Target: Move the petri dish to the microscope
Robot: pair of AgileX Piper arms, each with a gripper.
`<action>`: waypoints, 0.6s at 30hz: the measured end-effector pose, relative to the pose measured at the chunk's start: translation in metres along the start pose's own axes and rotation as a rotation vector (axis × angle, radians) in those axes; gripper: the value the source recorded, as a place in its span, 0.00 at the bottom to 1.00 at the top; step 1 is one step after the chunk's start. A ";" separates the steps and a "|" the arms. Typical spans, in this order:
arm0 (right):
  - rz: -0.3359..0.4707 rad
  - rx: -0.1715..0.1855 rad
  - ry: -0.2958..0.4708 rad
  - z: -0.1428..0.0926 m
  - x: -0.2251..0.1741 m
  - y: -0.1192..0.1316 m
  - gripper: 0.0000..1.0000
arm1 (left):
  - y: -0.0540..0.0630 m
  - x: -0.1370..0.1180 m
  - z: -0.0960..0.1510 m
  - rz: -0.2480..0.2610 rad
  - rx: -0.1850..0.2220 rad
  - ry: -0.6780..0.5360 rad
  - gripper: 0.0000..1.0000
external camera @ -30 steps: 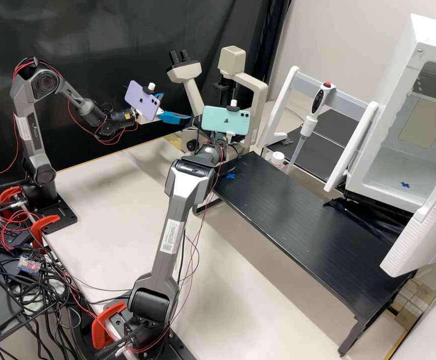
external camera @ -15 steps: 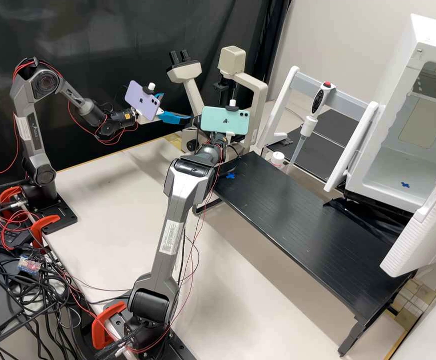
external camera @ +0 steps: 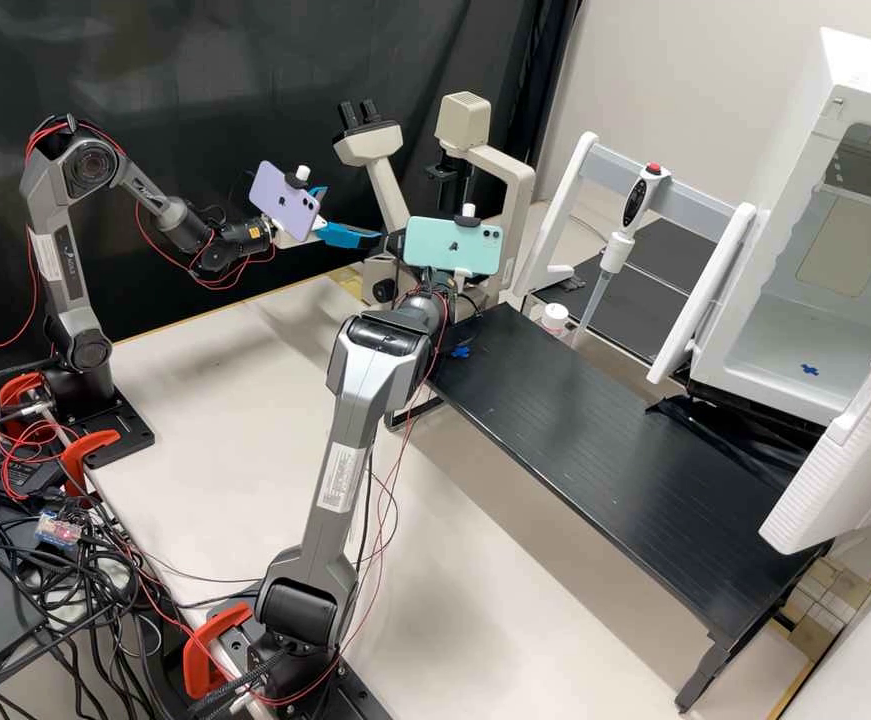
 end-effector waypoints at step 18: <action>0.075 -0.161 0.150 0.004 -0.108 -0.023 1.00 | 0.000 0.000 0.000 0.000 0.000 0.000 1.00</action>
